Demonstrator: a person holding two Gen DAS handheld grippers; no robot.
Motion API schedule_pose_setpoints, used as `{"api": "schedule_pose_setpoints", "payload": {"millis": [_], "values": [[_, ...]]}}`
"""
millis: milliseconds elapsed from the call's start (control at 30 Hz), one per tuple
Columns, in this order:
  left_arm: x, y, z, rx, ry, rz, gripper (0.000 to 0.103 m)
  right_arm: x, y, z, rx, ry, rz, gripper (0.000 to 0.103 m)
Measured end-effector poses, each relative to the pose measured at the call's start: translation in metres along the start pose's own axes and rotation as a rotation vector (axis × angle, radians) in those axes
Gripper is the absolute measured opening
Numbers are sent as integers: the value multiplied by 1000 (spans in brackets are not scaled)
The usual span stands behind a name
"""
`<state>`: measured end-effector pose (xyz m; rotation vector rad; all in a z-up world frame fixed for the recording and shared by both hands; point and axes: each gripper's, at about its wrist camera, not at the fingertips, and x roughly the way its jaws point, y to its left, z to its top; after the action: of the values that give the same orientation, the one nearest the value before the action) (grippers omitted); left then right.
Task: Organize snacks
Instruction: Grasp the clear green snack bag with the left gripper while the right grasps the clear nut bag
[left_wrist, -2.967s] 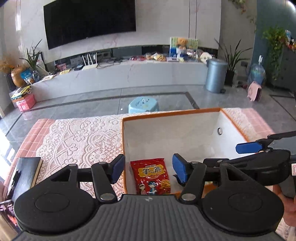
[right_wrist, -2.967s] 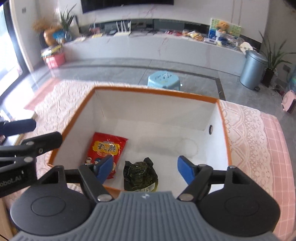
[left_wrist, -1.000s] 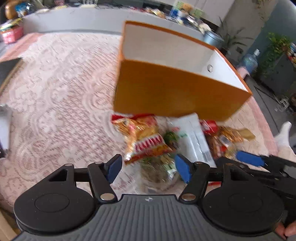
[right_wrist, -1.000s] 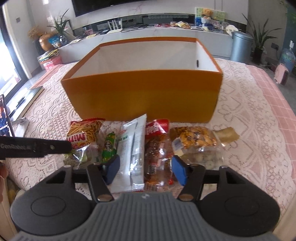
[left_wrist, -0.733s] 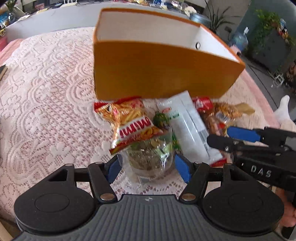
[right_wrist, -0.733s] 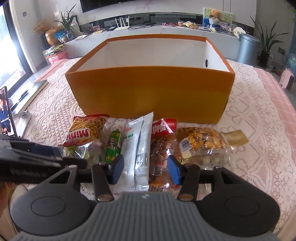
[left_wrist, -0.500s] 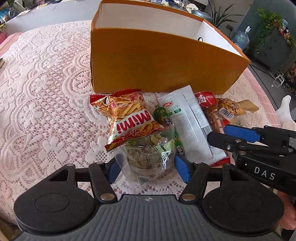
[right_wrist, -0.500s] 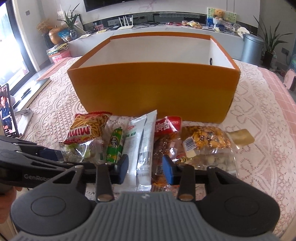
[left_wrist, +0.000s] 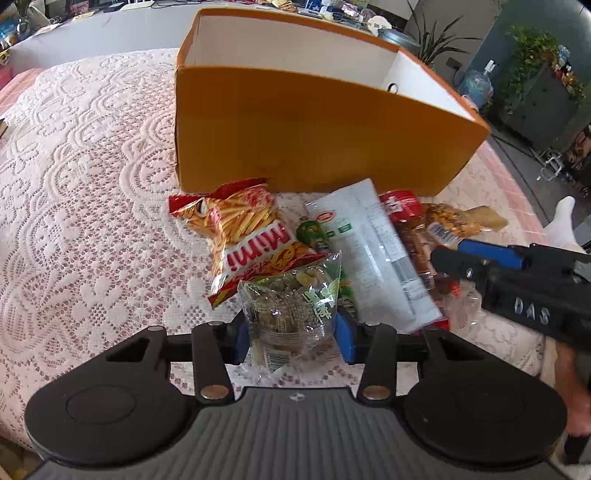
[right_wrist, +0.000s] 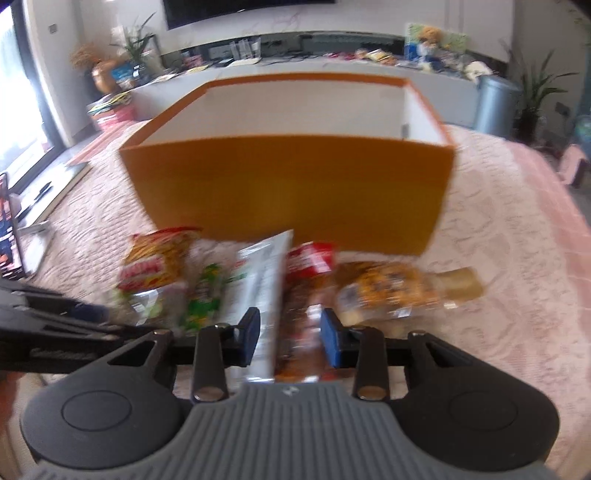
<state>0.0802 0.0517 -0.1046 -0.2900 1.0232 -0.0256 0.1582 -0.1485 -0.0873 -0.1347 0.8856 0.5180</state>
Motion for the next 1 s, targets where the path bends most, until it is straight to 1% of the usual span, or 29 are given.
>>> {"api": "schedule_pose_setpoints", "payload": {"millis": [100,133,167,233,267,367,400,433,600,667,733,800,867,900,967,1000], "values": [[-12,-4,4,11,-29,-15,51,-3,-14,2,6,-21,-55,37],[-16,-5,5,10,-39,-17,51,-4,-17,2,2,-25,-76,43],[-19,-5,6,9,-49,-19,51,-3,-21,3,-2,-27,-92,46],[-23,-6,10,2,-62,-26,51,0,-25,3,-10,-30,-109,58],[-23,-7,12,0,-65,-26,51,1,-26,3,-20,-32,-115,60],[-22,-9,19,-1,-69,-10,51,12,-22,2,-116,-18,-141,68],[-20,-9,21,1,-71,-7,51,17,-19,1,-162,-13,-151,73],[-20,-10,22,1,-73,-5,51,19,-18,0,-197,-18,-154,74],[-16,-11,28,-2,-70,-5,51,31,-17,6,-294,-16,-155,76],[-15,-12,29,-1,-69,-5,51,37,-20,10,-276,-1,-134,76],[-16,-13,28,1,-67,-6,51,45,-30,13,-218,32,-97,77],[-15,-13,28,1,-64,-5,51,49,-39,14,-186,44,-100,75],[-13,-12,28,-2,-59,-2,51,50,-40,14,-189,51,-97,74],[-12,-11,28,-5,-56,-1,51,49,-40,13,-196,48,-102,71],[-9,-11,28,-6,-49,1,51,49,-39,12,-204,43,-113,70],[-8,-12,28,-5,-48,-1,51,49,-38,12,-208,41,-121,67]]}}
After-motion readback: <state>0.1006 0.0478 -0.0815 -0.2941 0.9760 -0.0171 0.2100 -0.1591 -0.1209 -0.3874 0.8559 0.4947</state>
